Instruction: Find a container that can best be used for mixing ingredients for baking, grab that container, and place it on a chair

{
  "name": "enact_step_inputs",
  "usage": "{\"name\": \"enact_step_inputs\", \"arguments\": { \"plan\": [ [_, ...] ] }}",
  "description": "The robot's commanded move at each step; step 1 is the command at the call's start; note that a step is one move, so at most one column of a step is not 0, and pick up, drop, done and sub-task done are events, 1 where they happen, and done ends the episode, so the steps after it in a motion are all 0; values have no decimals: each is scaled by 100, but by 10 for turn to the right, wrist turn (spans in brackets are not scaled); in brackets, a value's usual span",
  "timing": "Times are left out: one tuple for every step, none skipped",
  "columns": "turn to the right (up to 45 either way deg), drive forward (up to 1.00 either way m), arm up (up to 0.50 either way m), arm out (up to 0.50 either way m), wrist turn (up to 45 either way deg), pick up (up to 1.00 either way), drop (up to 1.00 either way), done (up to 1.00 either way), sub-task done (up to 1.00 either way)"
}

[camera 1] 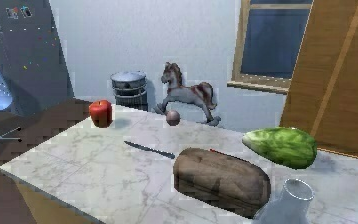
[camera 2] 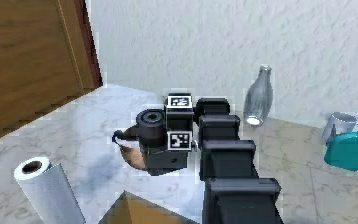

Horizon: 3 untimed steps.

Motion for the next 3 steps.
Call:
{"name": "enact_step_inputs", "arguments": {
  "plan": [
    [0, 0, -12, 0, 0, 0, 0, 0, 0],
    [0, 0, 0, 0, 0, 100, 0, 0, 0],
    [0, 0, 10, 0, 0, 0, 0, 0, 0]
  ]
}}
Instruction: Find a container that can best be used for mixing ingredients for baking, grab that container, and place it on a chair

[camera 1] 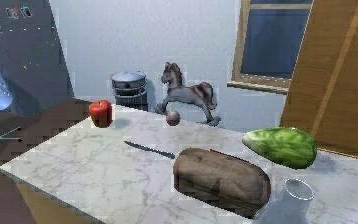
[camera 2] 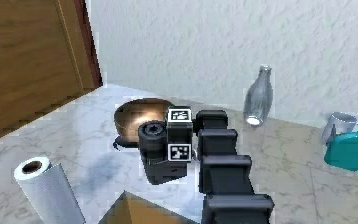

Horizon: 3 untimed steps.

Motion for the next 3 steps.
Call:
{"name": "enact_step_inputs", "arguments": {
  "plan": [
    [0, 0, 2, 0, 0, 0, 0, 0, 0],
    [0, 0, 0, 0, -450, 0, 0, 0, 0],
    [0, 0, 0, 0, -450, 0, 0, 0, 0]
  ]
}}
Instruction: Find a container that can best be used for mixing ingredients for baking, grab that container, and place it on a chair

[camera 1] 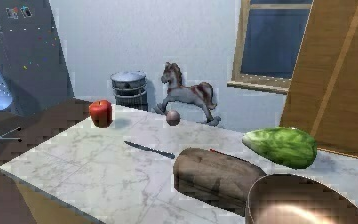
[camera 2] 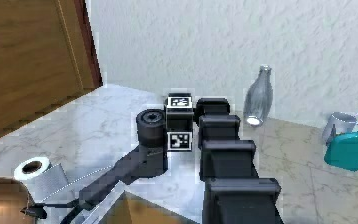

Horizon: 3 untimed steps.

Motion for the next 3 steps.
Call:
{"name": "enact_step_inputs", "arguments": {
  "plan": [
    [0, 0, 0, 0, -180, 0, 0, 0, 0],
    [0, 0, 0, -12, 0, 0, 0, 0, 0],
    [-450, 0, 0, 0, 0, 0, 0, 0, 0]
  ]
}}
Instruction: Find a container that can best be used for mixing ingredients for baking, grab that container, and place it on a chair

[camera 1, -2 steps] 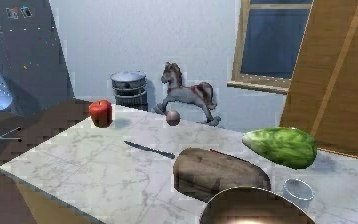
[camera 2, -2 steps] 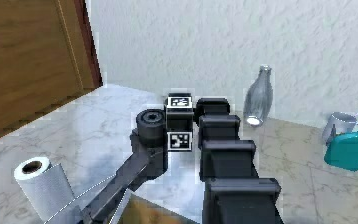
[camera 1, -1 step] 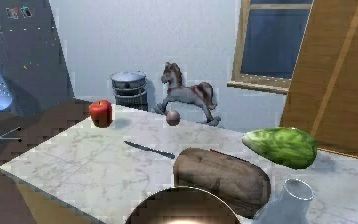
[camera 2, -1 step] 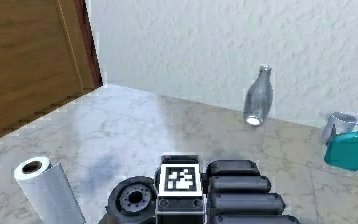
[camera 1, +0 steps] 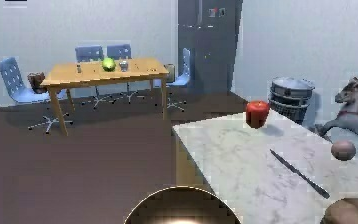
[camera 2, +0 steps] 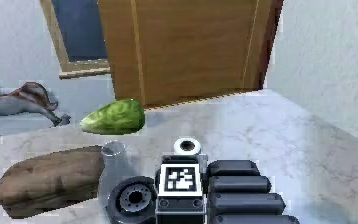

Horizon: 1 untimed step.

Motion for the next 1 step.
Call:
{"name": "enact_step_inputs", "arguments": {
  "plan": [
    [-450, 0, 0, 0, 0, 0, 0, 0, 0]
  ]
}}
